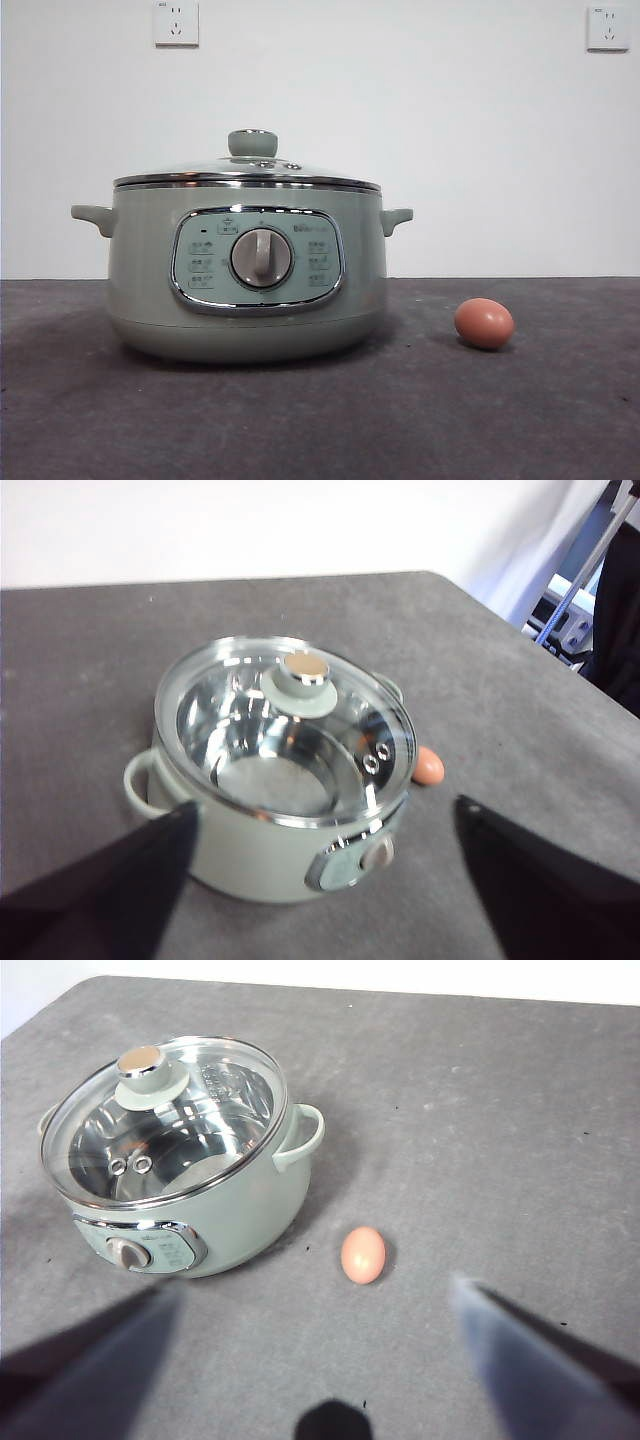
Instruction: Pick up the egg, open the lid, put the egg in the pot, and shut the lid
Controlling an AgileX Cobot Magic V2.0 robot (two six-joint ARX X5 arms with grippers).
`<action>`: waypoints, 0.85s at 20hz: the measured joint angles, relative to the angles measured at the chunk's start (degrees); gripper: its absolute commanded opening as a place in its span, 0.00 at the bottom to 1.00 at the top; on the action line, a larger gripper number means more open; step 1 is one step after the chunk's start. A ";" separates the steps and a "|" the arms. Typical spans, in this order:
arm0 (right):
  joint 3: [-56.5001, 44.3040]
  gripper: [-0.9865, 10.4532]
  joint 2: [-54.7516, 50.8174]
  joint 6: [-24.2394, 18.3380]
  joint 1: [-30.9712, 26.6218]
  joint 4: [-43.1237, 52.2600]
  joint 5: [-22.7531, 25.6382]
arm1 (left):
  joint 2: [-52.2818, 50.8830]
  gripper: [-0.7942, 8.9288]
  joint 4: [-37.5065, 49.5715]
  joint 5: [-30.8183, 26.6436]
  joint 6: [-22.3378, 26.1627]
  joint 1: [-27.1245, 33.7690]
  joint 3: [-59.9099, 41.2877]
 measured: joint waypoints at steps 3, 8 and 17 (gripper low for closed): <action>0.00 0.61 0.63 -0.22 0.00 -0.11 -0.02 | 2.58 0.70 3.50 0.85 0.20 -1.18 0.11; 0.00 0.61 3.58 -0.22 0.00 -0.11 -0.02 | 11.98 0.70 8.94 1.42 0.20 -5.03 2.43; 0.00 0.61 7.06 -0.22 0.00 -0.11 -0.02 | 38.47 0.70 10.29 -10.93 6.05 -18.25 20.94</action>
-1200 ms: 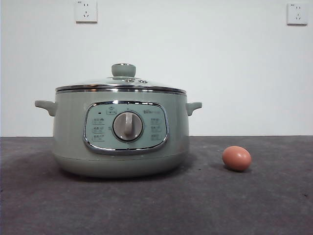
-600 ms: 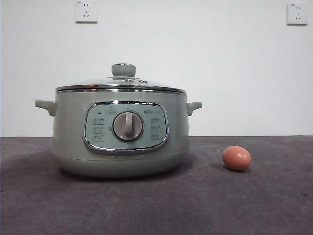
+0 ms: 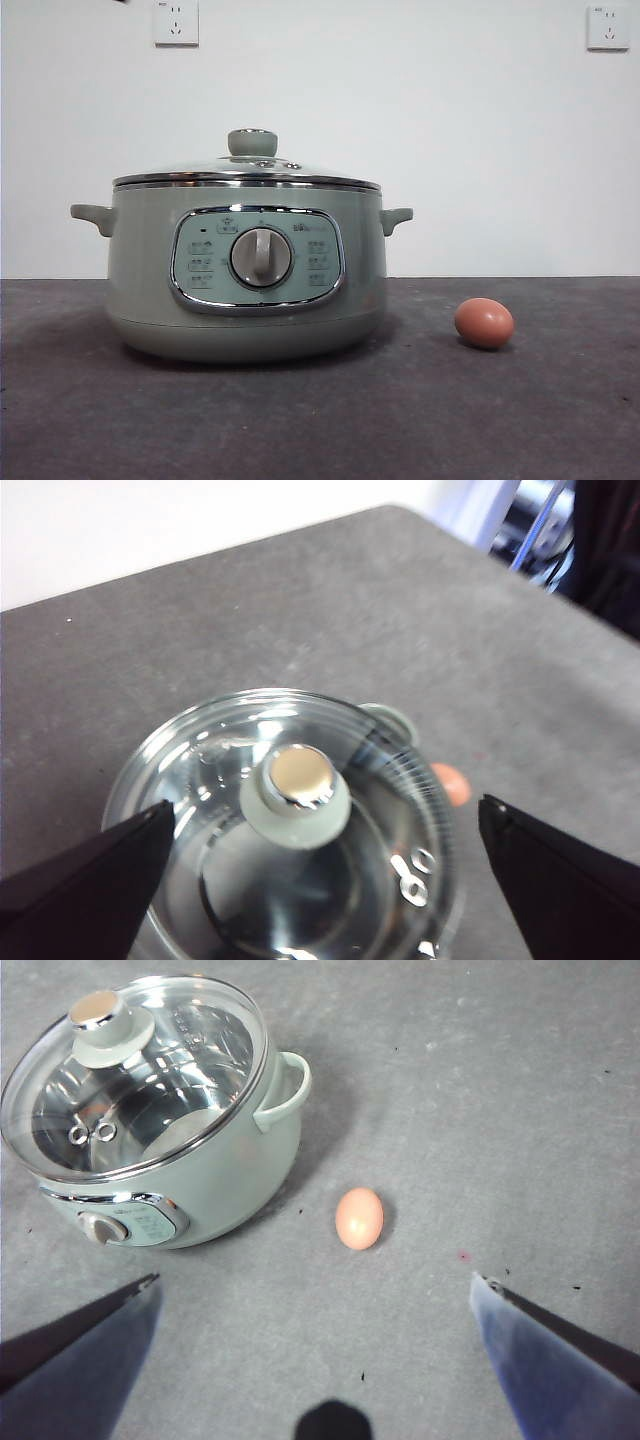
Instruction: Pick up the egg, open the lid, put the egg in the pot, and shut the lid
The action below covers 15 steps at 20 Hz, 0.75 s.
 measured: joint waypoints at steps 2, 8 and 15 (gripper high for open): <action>0.00 0.61 0.00 0.00 0.00 0.00 0.00 | 5.27 0.70 0.02 -3.65 1.62 -2.71 3.32; 0.00 0.61 0.00 0.02 0.00 -0.02 0.00 | 17.33 0.70 2.62 -10.64 5.40 -8.13 6.19; 0.00 0.61 0.00 0.02 0.00 -0.02 0.00 | 23.52 0.70 4.50 -11.76 5.73 -8.39 6.19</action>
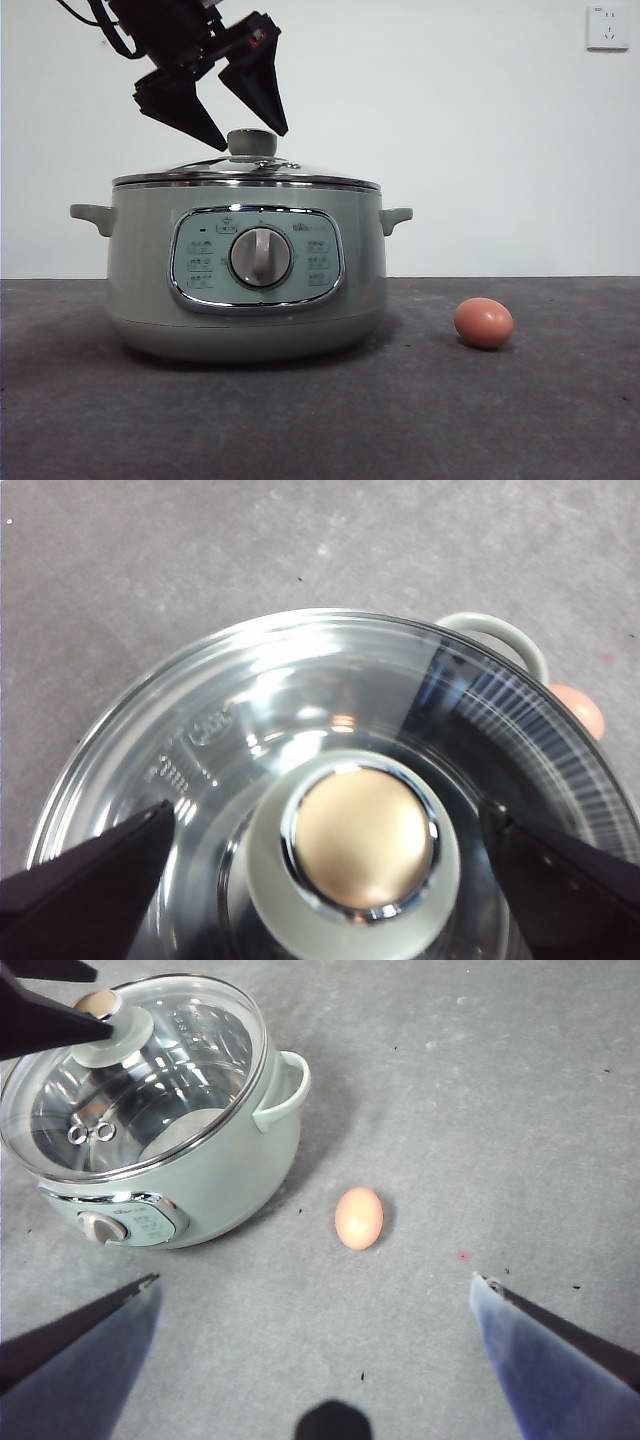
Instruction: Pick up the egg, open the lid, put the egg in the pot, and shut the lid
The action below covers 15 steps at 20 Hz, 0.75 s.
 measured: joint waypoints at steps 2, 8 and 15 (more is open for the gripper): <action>0.00 0.61 0.00 0.00 0.00 0.00 0.00 | 0.70 0.69 0.15 0.02 0.00 -0.02 0.00; 0.00 0.61 0.00 0.00 0.00 0.00 0.02 | 1.38 0.30 -0.09 0.15 -0.46 -0.44 0.00; 0.00 0.61 0.85 0.00 0.00 -0.35 0.02 | 1.38 0.12 -1.16 0.52 -1.92 -0.72 0.09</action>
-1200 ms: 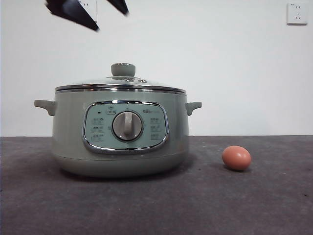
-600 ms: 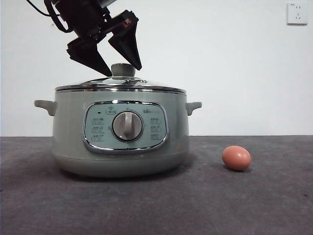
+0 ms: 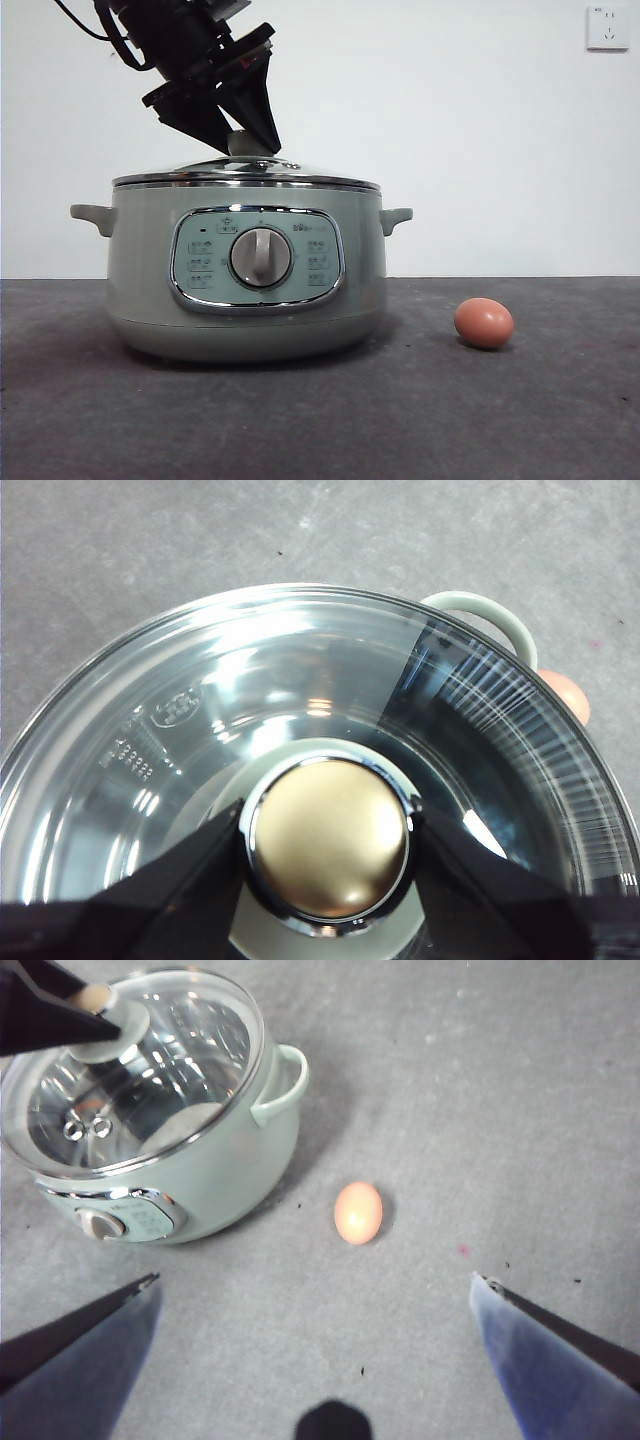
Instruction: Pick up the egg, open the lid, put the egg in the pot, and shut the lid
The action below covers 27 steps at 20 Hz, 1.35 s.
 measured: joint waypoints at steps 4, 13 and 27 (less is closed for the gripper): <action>0.00 0.61 0.83 0.00 0.00 -0.33 0.00 | 0.00 0.07 -0.02 0.02 0.00 0.00 0.00; 0.00 0.61 1.81 0.00 0.00 -0.39 0.00 | -2.01 0.07 -0.98 0.61 -0.04 0.00 -0.09; 0.02 0.61 15.39 0.02 0.50 8.22 0.02 | -27.34 0.07 -11.21 -1.64 -1.16 0.90 5.84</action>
